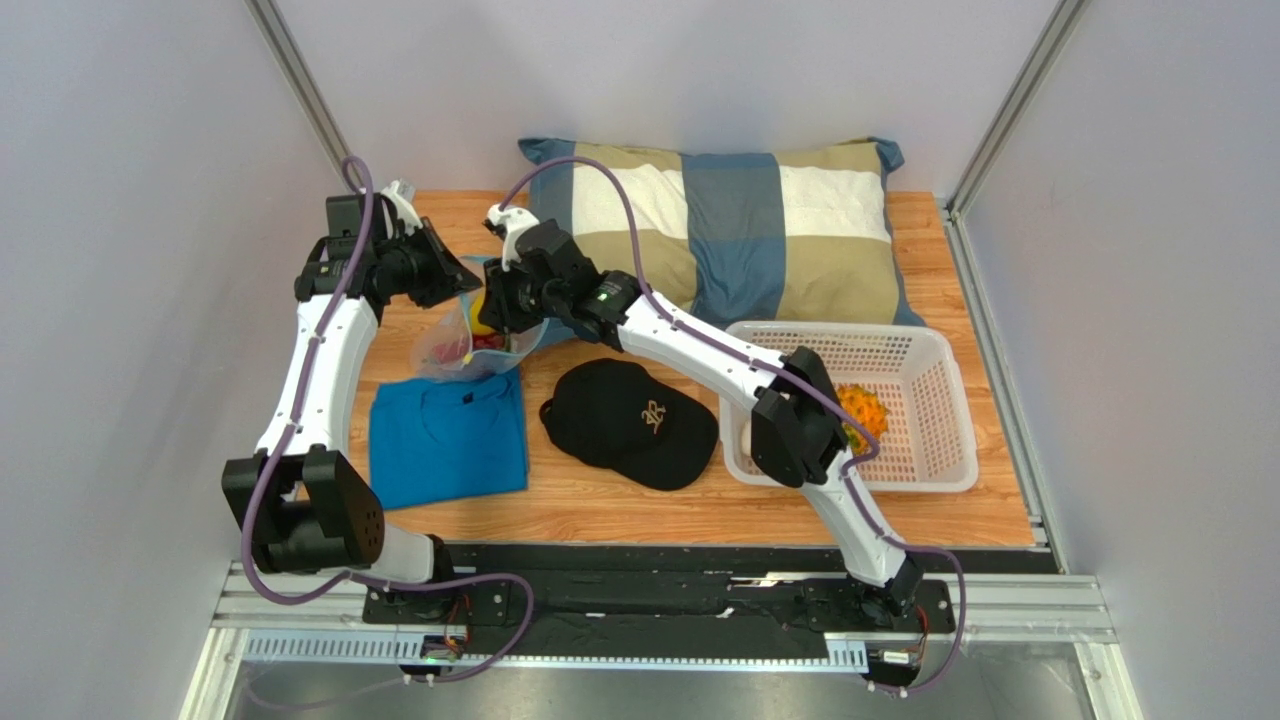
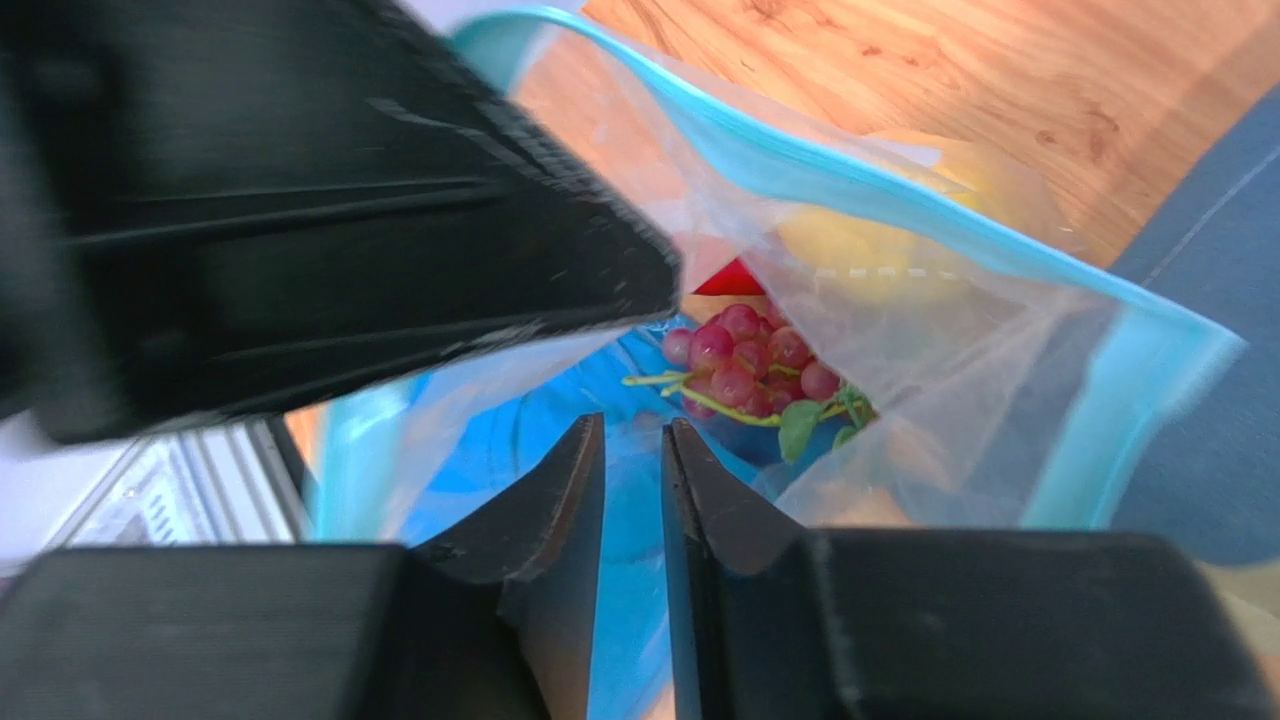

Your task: Open the zip-top bag and remove the fake food

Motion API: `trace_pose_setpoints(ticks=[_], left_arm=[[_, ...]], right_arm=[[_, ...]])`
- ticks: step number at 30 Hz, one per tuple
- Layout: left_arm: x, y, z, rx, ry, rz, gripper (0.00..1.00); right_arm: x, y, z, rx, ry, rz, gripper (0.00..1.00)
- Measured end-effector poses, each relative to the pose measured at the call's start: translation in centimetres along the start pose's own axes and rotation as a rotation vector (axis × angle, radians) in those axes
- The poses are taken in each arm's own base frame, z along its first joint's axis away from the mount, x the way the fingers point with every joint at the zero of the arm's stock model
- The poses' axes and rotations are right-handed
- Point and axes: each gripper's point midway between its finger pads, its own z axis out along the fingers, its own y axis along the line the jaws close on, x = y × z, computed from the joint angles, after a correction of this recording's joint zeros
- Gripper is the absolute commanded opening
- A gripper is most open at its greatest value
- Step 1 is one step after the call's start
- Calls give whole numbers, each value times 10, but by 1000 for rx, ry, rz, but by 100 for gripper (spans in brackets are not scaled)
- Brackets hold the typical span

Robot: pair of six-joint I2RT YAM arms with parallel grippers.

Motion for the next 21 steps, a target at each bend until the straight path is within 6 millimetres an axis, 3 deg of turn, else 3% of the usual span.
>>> trace_pose_setpoints(ticks=[5, 7, 8, 12, 17, 21], left_arm=[[6, 0, 3, 17, 15, -3, 0], [8, 2, 5, 18, 22, -7, 0], [11, 3, 5, 17, 25, -8, 0], [13, 11, 6, -3, 18, -11, 0], [17, 10, 7, 3, 28, -15, 0], [18, 11, 8, 4, 29, -15, 0]], right_arm=[[25, -17, 30, 21, 26, 5, 21], [39, -29, 42, 53, 43, 7, 26], [47, -36, 47, 71, 52, 5, 34], [68, -61, 65, 147, 73, -24, 43], [78, -83, 71, 235, 85, -80, 54], [78, -88, 69, 268, 86, -118, 61]])
